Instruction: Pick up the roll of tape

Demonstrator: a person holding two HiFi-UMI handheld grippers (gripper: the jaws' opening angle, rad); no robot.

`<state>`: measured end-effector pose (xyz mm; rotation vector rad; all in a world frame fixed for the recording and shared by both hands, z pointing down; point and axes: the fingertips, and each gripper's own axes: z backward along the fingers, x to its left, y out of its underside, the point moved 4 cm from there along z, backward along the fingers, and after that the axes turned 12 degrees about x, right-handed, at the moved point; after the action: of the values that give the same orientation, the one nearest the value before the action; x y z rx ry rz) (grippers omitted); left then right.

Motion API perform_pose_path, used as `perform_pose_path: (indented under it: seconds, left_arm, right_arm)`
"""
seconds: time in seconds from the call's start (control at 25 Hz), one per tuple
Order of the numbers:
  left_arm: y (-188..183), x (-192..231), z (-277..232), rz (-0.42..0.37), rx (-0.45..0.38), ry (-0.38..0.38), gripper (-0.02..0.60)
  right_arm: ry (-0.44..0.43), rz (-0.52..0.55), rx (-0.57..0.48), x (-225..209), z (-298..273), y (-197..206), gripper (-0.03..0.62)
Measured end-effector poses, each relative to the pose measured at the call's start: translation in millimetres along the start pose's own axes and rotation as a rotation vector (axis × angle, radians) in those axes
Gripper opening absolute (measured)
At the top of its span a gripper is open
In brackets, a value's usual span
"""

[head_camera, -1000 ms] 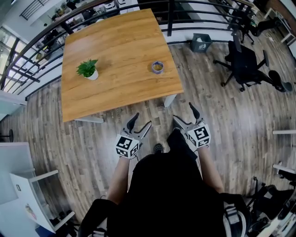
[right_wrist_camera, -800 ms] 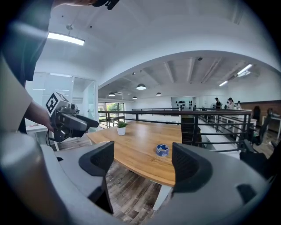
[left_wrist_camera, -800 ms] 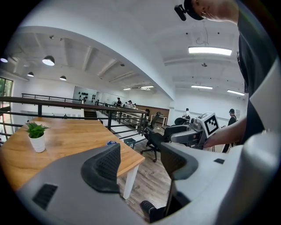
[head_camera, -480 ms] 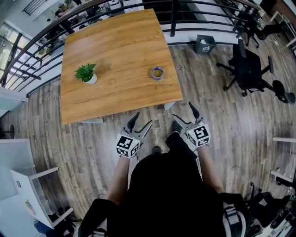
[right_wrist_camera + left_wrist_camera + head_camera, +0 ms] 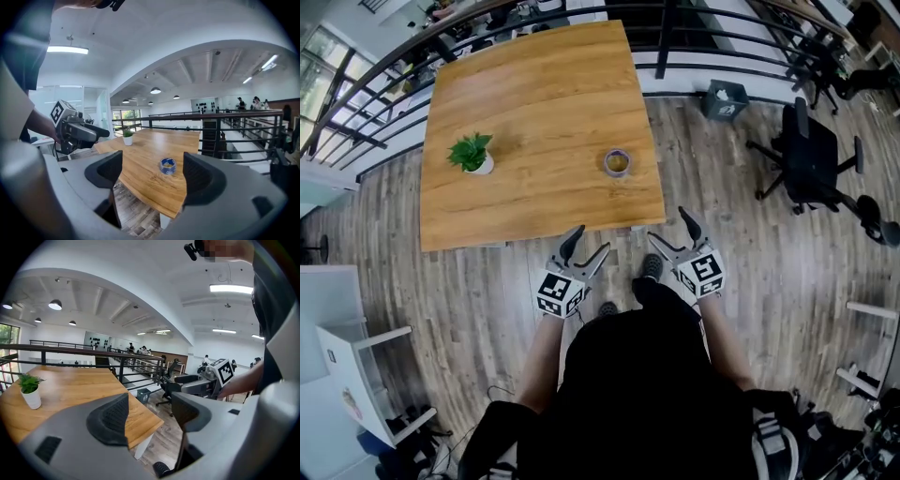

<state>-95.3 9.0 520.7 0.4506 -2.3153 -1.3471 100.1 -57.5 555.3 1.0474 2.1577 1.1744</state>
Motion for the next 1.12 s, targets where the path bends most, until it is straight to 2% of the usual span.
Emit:
perform_pose_path:
  seconds: [0.56,0.84,1.12]
  left_arm:
    - [-25.6,8.6,-58.3,0.067,-0.003,-0.137,0.287]
    - [-33.3,7.4,-83.0,0.077,-0.004,-0.166,0.287]
    - [-38.4,6.7,-96.7,0.064,0.003,-0.182,0.287]
  right_arm:
    - [-0.167,0.085,0.012,-69.0,-45.4,-20.8,0.405]
    - [-0.183,0.106,-0.008,-101.3,-54.8,-30.5,0.405]
    - [-0.201,0.098,-0.014,-110.1,-60.6,-27.9,0.403]
